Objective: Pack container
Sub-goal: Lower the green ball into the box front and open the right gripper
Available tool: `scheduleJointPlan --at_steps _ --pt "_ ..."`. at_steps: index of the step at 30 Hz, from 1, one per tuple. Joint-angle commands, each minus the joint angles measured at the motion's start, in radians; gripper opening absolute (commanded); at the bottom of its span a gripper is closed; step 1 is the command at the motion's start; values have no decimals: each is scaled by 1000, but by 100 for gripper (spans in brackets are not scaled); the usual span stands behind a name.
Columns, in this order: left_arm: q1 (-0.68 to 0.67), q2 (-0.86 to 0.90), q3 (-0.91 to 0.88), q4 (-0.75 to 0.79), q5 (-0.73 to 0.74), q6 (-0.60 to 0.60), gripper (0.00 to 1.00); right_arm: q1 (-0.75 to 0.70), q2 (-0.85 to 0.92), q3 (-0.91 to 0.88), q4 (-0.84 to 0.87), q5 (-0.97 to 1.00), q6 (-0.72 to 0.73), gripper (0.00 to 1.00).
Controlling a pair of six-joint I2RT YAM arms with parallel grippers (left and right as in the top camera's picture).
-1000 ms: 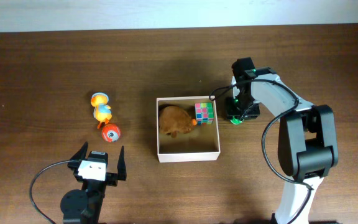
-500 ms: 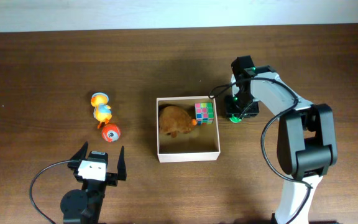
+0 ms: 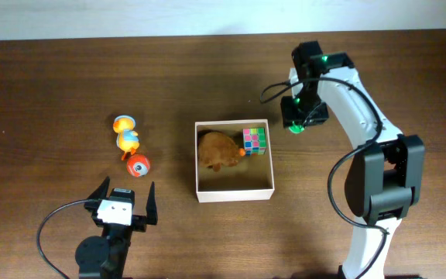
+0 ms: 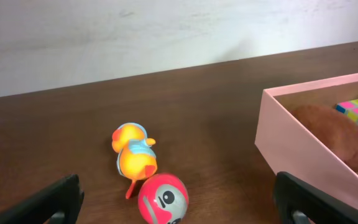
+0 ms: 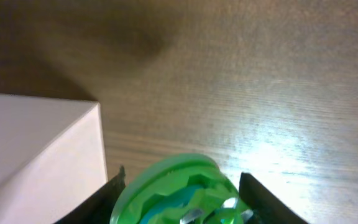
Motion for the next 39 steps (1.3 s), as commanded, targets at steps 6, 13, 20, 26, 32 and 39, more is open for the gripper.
scheduleJointPlan --at_steps 6,13,20,26,32,39 --pt "4 -9 -8 4 7 16 99 30 -50 133 -103 -60 -84 52" --pt "4 -9 -8 4 7 16 99 106 -110 141 -145 -105 -94 52" --pt "4 -9 -8 4 7 16 99 260 -137 141 -215 -105 -110 52" --pt "4 -9 -8 4 7 16 99 394 -137 140 -246 -96 -117 54" --pt "4 -9 -8 4 7 16 99 484 -136 114 -245 -18 -105 57" --pt "4 -9 -8 4 7 16 99 496 -134 8 -211 40 -63 56"
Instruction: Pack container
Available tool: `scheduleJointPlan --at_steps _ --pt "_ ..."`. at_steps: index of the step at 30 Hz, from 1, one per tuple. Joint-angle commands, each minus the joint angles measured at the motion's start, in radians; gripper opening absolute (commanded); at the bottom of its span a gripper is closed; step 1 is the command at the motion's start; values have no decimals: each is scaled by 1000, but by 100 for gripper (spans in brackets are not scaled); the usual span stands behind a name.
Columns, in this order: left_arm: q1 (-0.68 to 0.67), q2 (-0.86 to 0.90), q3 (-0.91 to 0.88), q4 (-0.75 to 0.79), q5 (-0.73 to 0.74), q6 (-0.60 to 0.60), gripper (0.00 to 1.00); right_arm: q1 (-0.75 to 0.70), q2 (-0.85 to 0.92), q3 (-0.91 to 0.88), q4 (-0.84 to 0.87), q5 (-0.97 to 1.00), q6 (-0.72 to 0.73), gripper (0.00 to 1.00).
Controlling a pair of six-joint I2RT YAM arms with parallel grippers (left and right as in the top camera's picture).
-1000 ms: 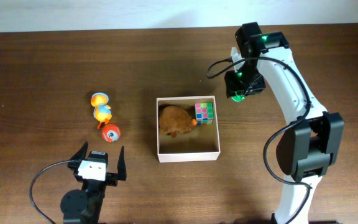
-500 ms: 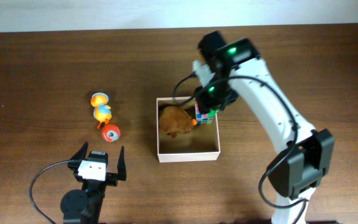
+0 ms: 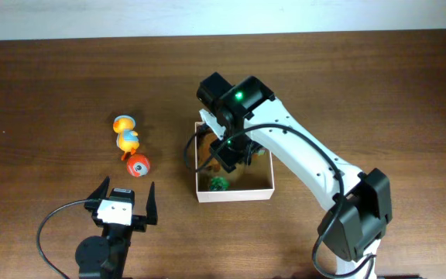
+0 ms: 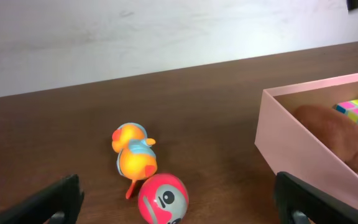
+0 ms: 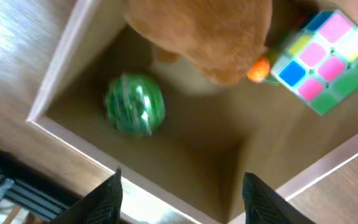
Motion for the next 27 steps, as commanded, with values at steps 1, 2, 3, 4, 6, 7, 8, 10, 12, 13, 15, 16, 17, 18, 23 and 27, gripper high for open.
scheduleJointPlan --at_steps 1,2,3,4,6,7,8,10,12,13,15,16,17,18,23,27 --pt "4 -9 -8 4 7 16 99 1 -24 -58 16 42 21 56" --pt "4 -9 -8 4 7 16 99 1 -24 -66 22 42 21 56" --pt "4 -9 -8 4 7 16 99 1 -24 -70 26 42 21 56" --pt "4 -9 -8 4 7 16 99 1 -24 -70 27 42 21 56" --pt "4 -9 -8 4 7 16 99 1 -24 -70 35 42 21 56" --pt "4 -9 -8 4 7 16 99 1 -24 -70 38 42 21 56" --pt "4 -9 -8 4 7 16 99 1 -24 -70 41 41 21 56" --pt "4 -9 -8 4 7 16 99 1 -24 -70 46 40 21 56" --pt "4 -9 -8 4 7 16 99 1 -24 -63 50 38 21 56" --pt "4 -9 -8 4 7 16 99 1 -24 -48 52 36 25 56" --pt "4 -9 -8 4 7 16 99 1 -27 -19 52 34 29 56" --pt "4 -9 -8 4 7 16 99 1 -29 2 52 34 34 56" --pt "4 -9 -8 4 7 16 99 -1 -36 36 51 38 47 56" --pt "4 -9 -8 4 7 16 99 -5 -42 60 51 39 48 57" --pt "4 -9 -8 4 7 16 99 -67 -74 137 43 154 137 60" --pt "4 -9 -8 4 7 16 99 -210 -95 146 39 298 274 63"
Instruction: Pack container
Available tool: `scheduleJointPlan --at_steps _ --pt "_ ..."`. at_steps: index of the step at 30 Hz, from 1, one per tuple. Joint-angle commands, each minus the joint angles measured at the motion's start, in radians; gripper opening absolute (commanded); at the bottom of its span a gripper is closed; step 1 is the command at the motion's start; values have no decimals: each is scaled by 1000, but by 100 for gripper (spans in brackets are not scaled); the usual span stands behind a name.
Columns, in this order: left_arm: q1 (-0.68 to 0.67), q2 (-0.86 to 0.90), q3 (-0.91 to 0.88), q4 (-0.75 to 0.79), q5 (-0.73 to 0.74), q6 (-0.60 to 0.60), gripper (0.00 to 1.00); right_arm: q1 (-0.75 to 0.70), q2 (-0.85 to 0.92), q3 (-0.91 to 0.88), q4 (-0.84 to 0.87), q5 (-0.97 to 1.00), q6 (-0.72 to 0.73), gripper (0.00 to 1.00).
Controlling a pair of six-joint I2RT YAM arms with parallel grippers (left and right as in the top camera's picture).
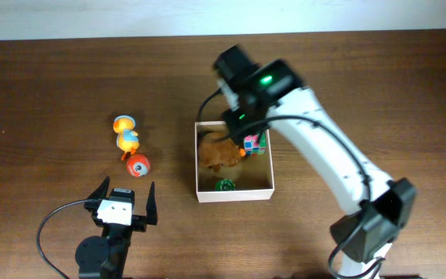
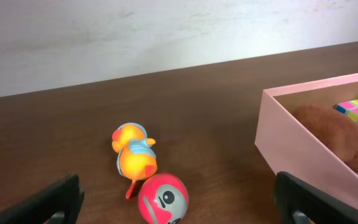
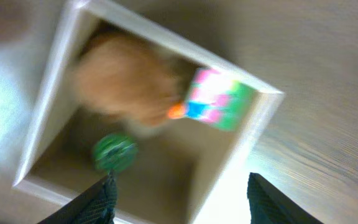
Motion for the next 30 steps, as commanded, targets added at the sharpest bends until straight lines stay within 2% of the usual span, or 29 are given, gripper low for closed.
scheduleJointPlan --at_steps 1,5,8,12,17,24,30 --pt "4 -9 -8 4 7 16 99 -158 -40 21 -4 169 161 65" --pt "4 -9 -8 4 7 16 99 -319 -38 18 -5 212 264 82" --pt "4 -9 -8 4 7 16 99 -430 -36 10 -3 229 332 99" --pt "4 -9 -8 4 7 16 99 -565 -18 -20 1 237 402 99" --pt "4 -9 -8 4 7 16 99 -666 26 -81 22 231 432 99" --pt "4 -9 -8 4 7 16 99 -710 66 -245 95 227 431 99" --pt "4 -9 -8 4 7 16 99 -710 67 -296 121 215 431 99"
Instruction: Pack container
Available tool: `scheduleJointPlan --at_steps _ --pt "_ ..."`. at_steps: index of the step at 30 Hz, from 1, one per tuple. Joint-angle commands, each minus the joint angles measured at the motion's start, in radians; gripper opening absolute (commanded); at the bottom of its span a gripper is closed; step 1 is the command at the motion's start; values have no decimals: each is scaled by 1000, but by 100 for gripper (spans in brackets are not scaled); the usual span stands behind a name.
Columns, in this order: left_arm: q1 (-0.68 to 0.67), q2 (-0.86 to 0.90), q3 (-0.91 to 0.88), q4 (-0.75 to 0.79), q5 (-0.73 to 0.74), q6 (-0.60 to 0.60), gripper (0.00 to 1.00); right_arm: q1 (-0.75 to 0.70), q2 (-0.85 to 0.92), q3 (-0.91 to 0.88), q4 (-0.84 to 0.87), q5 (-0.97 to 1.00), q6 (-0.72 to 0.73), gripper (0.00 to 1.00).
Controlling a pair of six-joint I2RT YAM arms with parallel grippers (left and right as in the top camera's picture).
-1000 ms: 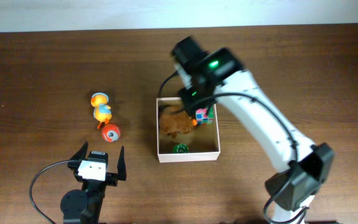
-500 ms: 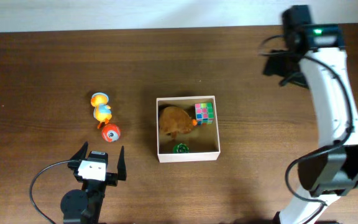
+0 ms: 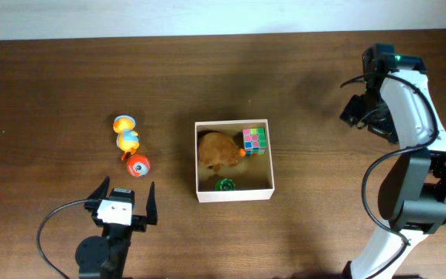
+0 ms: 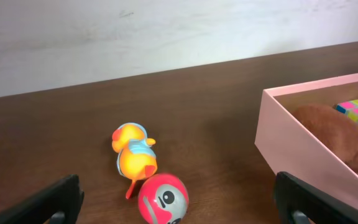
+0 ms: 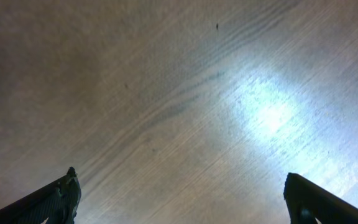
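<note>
A pale pink box (image 3: 235, 194) stands mid-table holding a brown plush toy (image 3: 217, 150), a colourful puzzle cube (image 3: 254, 140) and a small green ball (image 3: 224, 184). Left of the box lie an orange duck toy (image 3: 126, 136) and a red ball with a face (image 3: 137, 164); the left wrist view shows the duck (image 4: 133, 157) and the red ball (image 4: 162, 198) too. My left gripper (image 3: 122, 203) rests open at the front edge, facing them. My right gripper (image 3: 365, 118) hangs open and empty over bare wood at the far right.
The dark wooden table (image 3: 53, 85) runs to a white wall along the back. The right wrist view shows only wood grain (image 5: 179, 112) with a bright glare patch. The box wall (image 4: 303, 155) rises at the right of the left wrist view.
My right arm has moved from above the box's back edge to the far right of the table, still open with nothing in it. The left arm and the toys have not moved.
My right gripper held the green ball beside the box's right back corner. Then it was over the box, open, with the ball lying inside. After that it stood above the box's back edge, and now it is away at the far right.
</note>
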Motion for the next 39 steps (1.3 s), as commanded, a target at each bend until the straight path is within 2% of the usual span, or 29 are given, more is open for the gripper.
scheduleJointPlan --at_steps 1,6,11,17,21,30,34,39 --pt "4 -9 -8 4 7 16 99 -4 -4 -5 10 1 13 99" --pt "4 -9 -8 5 22 16 99 -3 -4 -5 11 -6 13 99" --pt "4 -9 5 66 110 16 99 -3 -4 -5 17 -6 13 99" --pt "4 62 190 2 39 17 99 -3 -4 -5 17 -6 13 99" --pt "4 264 414 -151 24 66 99 -3 -4 -5 17 -6 13 99" --pt "4 929 998 -621 65 64 99 -3 -4 -5 17 -6 13 99" --pt "4 1124 1159 -760 162 63 99 -3 -4 -5 18 -6 13 99" --pt "4 1273 1188 -834 301 31 99 -3 -4 -5 17 -6 13 99"
